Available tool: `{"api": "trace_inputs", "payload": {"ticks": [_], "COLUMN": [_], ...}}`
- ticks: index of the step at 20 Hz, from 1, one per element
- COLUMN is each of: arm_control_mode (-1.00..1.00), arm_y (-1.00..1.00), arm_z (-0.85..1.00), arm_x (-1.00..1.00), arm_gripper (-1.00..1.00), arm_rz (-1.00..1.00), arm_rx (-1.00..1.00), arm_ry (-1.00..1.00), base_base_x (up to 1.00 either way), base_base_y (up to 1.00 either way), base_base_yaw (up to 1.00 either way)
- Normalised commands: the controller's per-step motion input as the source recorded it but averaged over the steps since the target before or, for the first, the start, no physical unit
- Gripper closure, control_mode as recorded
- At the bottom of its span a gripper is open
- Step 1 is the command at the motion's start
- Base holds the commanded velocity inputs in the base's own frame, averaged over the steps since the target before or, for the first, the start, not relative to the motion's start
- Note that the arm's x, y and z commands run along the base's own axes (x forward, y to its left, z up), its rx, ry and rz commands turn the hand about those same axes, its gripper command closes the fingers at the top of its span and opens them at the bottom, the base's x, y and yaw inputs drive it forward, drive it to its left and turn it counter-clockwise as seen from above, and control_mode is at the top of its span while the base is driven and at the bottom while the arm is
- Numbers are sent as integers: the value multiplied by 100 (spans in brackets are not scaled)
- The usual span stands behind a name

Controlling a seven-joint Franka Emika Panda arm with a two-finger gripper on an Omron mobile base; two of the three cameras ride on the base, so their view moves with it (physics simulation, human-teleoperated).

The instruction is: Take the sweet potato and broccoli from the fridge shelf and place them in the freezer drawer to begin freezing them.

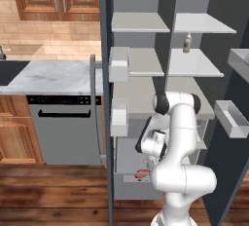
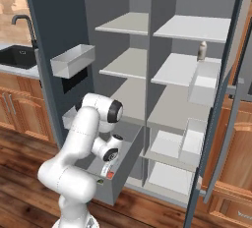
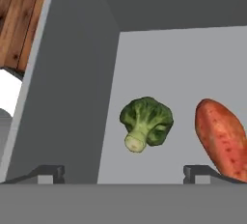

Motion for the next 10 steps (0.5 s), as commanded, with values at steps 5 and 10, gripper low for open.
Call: {"api": "trace_inputs", "payload": {"ticks": [5,10], "arm_control_mode": [-100,-100], "arm_y": [0,-1], "arm_z": [61,62], "arm_x": [0,-4], "arm_gripper": [-100,-100], "arm_rz": [-2,-4], "arm_rx": [0,0], "arm_ry": [-3,-7], "base_base_x": [0,0], "base_base_y": [0,0], "base_base_yaw": [0,0]}}
